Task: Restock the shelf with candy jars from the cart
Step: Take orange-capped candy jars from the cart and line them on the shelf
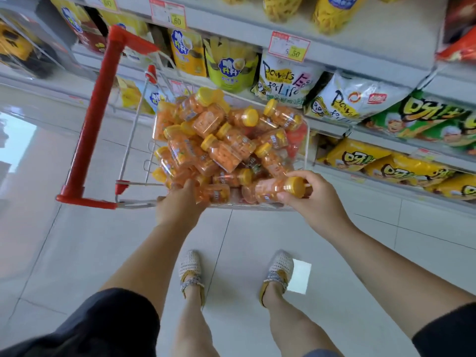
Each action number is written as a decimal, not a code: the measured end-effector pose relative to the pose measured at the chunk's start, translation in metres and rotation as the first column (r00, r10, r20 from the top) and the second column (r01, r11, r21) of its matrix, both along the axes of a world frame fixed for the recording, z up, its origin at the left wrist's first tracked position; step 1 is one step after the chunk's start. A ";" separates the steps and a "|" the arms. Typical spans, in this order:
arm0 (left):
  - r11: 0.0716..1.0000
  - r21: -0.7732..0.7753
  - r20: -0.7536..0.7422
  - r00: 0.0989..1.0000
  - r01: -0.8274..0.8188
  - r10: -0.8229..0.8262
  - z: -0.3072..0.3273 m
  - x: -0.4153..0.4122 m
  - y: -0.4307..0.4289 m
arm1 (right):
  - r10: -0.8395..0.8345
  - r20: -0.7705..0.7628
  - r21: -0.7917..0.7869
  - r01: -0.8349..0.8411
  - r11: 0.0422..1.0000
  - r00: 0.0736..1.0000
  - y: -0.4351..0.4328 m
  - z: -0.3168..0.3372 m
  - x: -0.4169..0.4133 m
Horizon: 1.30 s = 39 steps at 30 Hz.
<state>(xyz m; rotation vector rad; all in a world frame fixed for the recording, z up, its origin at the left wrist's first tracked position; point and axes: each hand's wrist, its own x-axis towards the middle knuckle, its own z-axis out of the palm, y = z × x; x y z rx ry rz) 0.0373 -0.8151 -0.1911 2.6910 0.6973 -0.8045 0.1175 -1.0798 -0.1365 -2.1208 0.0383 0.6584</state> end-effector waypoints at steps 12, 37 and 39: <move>0.966 -0.240 0.196 0.970 -0.093 0.143 0.090 0.023 -0.053 | -0.018 -0.067 0.108 0.026 0.994 0.998 -0.066 0.084 0.039; 0.649 -0.652 0.717 0.598 0.394 0.358 0.429 0.234 -0.120 | -0.342 0.583 0.380 0.124 0.917 0.737 -0.071 0.380 0.185; 0.658 -0.619 0.743 0.593 0.429 0.312 0.437 0.255 -0.119 | -0.387 0.626 0.353 0.196 0.915 0.678 -0.067 0.380 0.210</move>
